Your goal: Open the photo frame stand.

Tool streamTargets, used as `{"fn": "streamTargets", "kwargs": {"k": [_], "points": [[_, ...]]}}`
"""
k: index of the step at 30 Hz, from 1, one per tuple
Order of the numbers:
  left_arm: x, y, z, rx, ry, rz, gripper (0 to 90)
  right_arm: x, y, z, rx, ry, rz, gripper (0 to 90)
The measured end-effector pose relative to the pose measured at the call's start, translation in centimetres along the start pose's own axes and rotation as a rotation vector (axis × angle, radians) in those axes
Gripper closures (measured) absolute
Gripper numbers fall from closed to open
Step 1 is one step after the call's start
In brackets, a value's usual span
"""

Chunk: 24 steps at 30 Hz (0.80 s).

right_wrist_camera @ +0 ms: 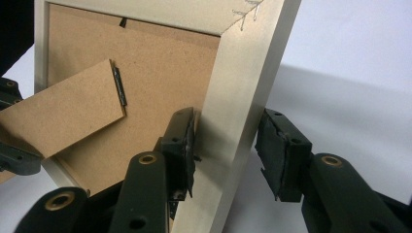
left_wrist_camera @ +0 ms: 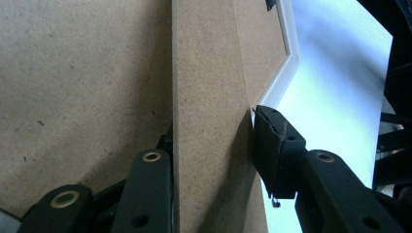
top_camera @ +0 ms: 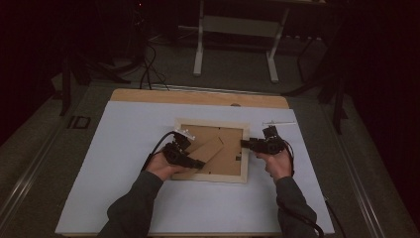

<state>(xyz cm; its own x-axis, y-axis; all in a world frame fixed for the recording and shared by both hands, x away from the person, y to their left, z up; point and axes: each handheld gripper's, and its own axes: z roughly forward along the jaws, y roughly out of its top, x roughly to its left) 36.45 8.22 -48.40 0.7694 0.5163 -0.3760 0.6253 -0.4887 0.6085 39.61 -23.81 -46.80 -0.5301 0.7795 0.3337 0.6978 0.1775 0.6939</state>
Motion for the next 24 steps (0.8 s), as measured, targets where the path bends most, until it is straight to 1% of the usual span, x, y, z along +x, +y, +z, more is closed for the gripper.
{"fn": "streamTargets", "kwargs": {"k": [6,9,13,17,20,24], "points": [[-0.3,0.4,-0.1,-0.015,0.025,0.016,64.3,0.4,0.3,-0.6,-0.033,-0.028,-0.017,59.6],[-0.6,0.5,-0.1,-0.033,0.045,0.023,65.2,0.6,0.4,-0.8,-0.052,-0.045,-0.022,60.1],[-0.8,0.6,-0.1,-0.044,0.067,0.041,66.7,1.0,0.5,-1.2,-0.078,-0.067,-0.032,61.0],[-1.0,0.9,-0.1,-0.044,0.09,0.053,69.2,1.6,0.7,-1.7,-0.11,-0.09,-0.055,62.0],[-1.1,1.0,-0.1,-0.051,0.097,0.053,70.4,2.0,0.9,-1.9,-0.126,-0.11,-0.078,62.0],[-1.2,1.1,-0.1,-0.052,0.112,0.064,70.8,2.2,0.7,-2.0,-0.143,-0.123,-0.083,62.0]]}}
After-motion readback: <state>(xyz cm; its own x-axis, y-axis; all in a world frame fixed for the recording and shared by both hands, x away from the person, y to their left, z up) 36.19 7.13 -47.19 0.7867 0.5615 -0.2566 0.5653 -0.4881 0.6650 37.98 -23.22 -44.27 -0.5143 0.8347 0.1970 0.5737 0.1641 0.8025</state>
